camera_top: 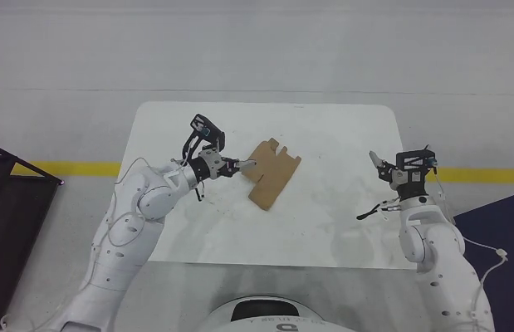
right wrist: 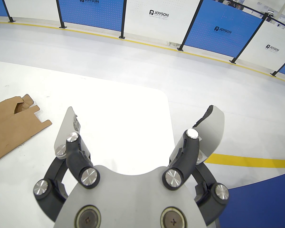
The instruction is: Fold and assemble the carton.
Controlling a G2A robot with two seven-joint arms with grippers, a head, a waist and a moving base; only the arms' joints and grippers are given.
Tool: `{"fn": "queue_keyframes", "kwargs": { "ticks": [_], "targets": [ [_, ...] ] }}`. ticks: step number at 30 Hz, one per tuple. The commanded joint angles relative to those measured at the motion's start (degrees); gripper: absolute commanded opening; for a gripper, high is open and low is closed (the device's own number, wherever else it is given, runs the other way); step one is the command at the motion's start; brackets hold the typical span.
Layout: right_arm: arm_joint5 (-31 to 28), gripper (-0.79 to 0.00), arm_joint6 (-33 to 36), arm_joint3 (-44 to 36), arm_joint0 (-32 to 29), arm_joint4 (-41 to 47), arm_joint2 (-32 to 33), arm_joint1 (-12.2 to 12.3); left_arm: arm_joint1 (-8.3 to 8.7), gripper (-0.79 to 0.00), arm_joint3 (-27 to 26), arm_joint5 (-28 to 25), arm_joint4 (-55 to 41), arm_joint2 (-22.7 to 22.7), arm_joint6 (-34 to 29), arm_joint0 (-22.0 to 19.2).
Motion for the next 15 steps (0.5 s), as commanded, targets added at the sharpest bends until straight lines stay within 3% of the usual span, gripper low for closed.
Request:
{"fn": "queue_keyframes", "kwargs": {
  "ticks": [1, 12, 15],
  "targets": [
    [0.0, 0.0, 0.0, 0.0, 0.0, 0.0, 0.0, 0.0, 0.01, 0.0, -0.05, -0.03, 0.09, -0.04, 0.06, 0.05],
    [0.0, 0.0, 0.0, 0.0, 0.0, 0.0, 0.0, 0.0, 0.01, 0.0, -0.05, -0.03, 0.09, -0.04, 0.06, 0.05],
    [0.0, 0.0, 0.0, 0.0, 0.0, 0.0, 0.0, 0.0, -0.51, 0.0, 0.92, 1.32, -0.86, 2.57, 1.61, -1.22]
  ]
}}
